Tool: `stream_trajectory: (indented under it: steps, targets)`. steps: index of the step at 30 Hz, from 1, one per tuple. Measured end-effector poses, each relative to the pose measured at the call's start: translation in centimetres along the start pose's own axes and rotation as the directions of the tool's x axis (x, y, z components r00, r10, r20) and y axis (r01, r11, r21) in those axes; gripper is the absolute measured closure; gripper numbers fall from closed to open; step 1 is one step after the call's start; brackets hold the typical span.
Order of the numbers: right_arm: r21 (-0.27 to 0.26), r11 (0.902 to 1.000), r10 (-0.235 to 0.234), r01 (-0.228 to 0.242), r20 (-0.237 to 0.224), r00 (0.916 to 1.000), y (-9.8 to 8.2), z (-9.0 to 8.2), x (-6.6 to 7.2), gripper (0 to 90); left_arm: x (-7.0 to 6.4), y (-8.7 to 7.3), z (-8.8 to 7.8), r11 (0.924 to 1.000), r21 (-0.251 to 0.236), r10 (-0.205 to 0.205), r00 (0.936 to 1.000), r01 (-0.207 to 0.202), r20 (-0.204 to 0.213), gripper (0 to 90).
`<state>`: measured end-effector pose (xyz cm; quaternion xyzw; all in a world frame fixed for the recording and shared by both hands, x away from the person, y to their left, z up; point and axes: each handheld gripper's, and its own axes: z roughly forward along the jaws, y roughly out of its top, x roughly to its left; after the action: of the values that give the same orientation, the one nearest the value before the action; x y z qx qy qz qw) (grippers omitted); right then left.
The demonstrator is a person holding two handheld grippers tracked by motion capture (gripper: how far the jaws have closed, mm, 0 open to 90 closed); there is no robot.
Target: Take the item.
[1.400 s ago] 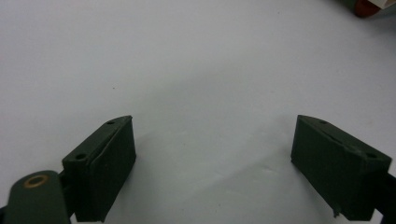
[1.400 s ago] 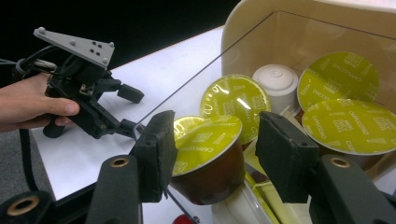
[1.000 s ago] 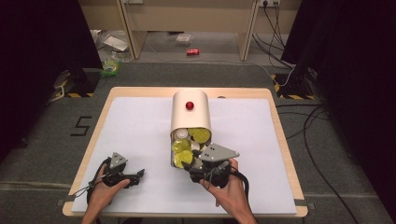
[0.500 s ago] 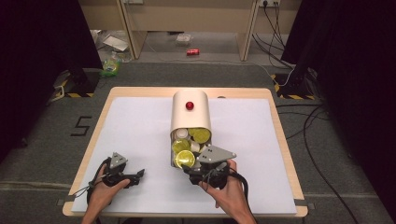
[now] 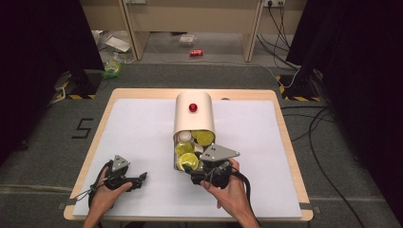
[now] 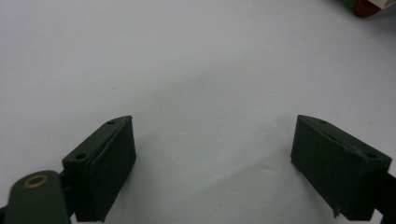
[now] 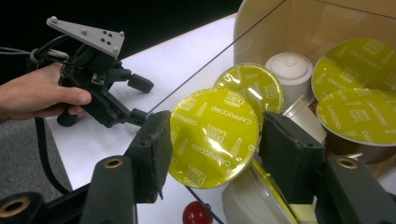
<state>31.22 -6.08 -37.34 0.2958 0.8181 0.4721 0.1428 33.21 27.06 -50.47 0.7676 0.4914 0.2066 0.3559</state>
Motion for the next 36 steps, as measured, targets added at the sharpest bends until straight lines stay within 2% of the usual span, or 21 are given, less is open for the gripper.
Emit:
stream_trajectory:
  steps: [3,5,10,17,18,20,26,34,36]
  targets:
    - [0.004,1.0,-0.006,0.006,0.006,1.0,0.0,0.0,0.3,42.1,0.0,0.0,0.0,1.0,0.0,0.0,1.0,0.0,0.0,12.9]
    - [0.006,1.0,-0.006,0.006,0.003,1.0,0.1,0.3,0.6,37.9,0.0,0.0,0.0,1.0,0.0,0.0,1.0,0.0,0.0,12.9]
    - [0.023,0.9995,-0.024,0.023,0.032,0.9992,0.1,0.9,1.1,35.0,0.0,0.0,0.0,1.0,0.0,0.0,1.0,0.0,0.0,12.9]
    - [0.008,1.0,-0.002,0.002,0.022,0.9997,0.2,0.8,0.9,36.8,0.0,0.0,0.0,1.0,0.0,0.0,1.0,0.0,0.0,12.9]
    - [0.003,1.0,-0.001,0.001,0.038,0.9993,0.2,0.7,0.8,36.9,0.0,0.0,0.0,1.0,0.0,0.0,1.0,0.0,0.0,12.9]
    - [-0.001,1.0,0.006,-0.006,0.04,0.9992,0.2,0.6,0.7,36.8,0.0,0.0,0.0,1.0,0.0,0.0,1.0,0.0,0.0,12.9]
    - [0.006,0.9999,-0.011,0.011,0.055,0.9984,0.2,1.0,1.0,37.5,0.0,0.0,0.0,1.0,0.0,0.0,1.0,0.0,0.0,12.9]
    - [0.015,0.9999,0.006,-0.007,0.056,0.9984,0.2,0.9,0.7,38.3,0.0,0.0,0.0,1.0,0.0,0.0,1.0,0.0,0.0,12.9]
    - [0.011,0.9999,-0.004,0.003,0.061,0.9981,0.2,0.9,0.7,38.5,0.0,0.0,0.0,1.0,0.0,0.0,1.0,0.0,0.0,12.9]
